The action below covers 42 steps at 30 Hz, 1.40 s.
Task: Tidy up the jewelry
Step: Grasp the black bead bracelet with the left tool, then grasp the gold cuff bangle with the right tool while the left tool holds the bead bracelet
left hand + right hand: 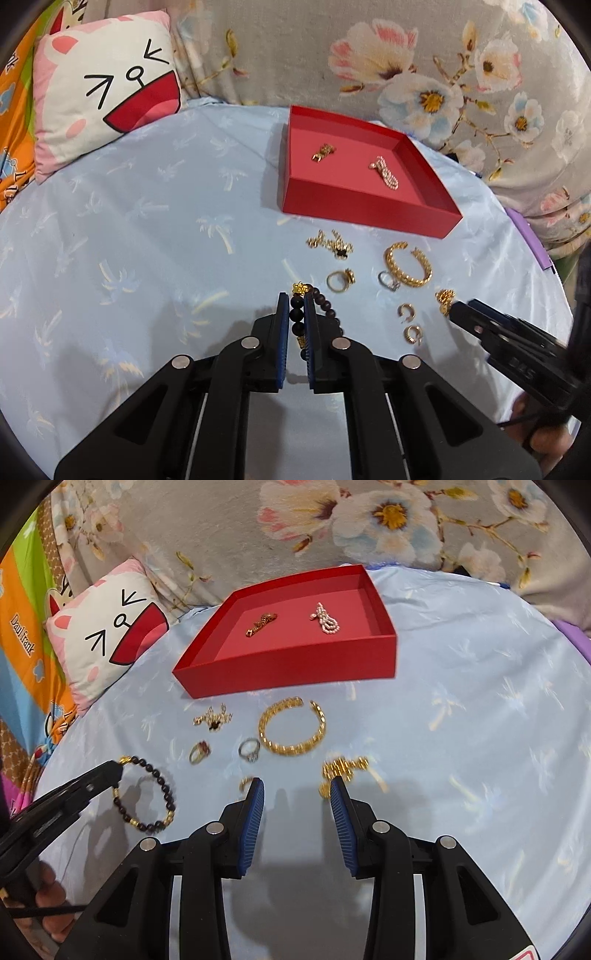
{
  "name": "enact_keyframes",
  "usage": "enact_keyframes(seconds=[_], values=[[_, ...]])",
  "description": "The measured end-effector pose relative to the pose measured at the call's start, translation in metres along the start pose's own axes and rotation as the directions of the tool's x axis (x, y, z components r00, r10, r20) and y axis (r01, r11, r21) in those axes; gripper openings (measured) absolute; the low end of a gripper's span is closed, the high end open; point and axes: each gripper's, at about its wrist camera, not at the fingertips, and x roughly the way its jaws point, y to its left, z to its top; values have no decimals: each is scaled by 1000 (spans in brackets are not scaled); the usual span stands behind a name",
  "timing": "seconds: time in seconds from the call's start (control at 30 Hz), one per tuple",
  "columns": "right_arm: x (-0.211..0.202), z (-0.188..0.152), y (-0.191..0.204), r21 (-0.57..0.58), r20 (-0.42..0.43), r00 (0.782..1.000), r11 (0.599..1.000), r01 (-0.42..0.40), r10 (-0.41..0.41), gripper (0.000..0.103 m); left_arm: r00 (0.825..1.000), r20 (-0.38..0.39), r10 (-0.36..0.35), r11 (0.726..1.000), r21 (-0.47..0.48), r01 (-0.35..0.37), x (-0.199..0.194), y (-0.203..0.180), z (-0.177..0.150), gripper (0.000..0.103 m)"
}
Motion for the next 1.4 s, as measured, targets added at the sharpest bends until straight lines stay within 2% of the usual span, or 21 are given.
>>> enact_keyframes(seconds=[0.1, 0.2, 0.23, 0.53, 0.83, 1.1, 1.4], values=[[18, 13, 1, 10, -16, 1000, 1000, 6, -5, 38, 1000, 8, 1, 1000, -2, -1, -2, 2, 5, 7], [32, 20, 3, 16, -27, 1000, 1000, 13, -12, 56, 1000, 9, 0, 1000, -7, 0, -1, 5, 8, 7], [36, 22, 4, 11, -28, 999, 1000, 17, -17, 57, 1000, 7, -2, 1000, -9, 2, 0, 6, 9, 7], [61, 35, 17, -28, -48, 997, 997, 65, -67, 58, 1000, -1, -1, 1000, -14, 1, 8, 12, 12, 7], [67, 36, 27, -87, -36, 990, 987, 132, -136, 56, 1000, -6, -1, 1000, -20, 1, 13, 15, 13, 7], [51, 35, 16, -42, -12, 994, 993, 108, -108, 56, 1000, 6, -12, 1000, -16, 12, 6, 12, 16, 7], [-5, 35, 6, -33, 63, 994, 996, 88, -86, 56, 997, 45, -58, 998, 10, 58, -17, -3, 33, 7]])
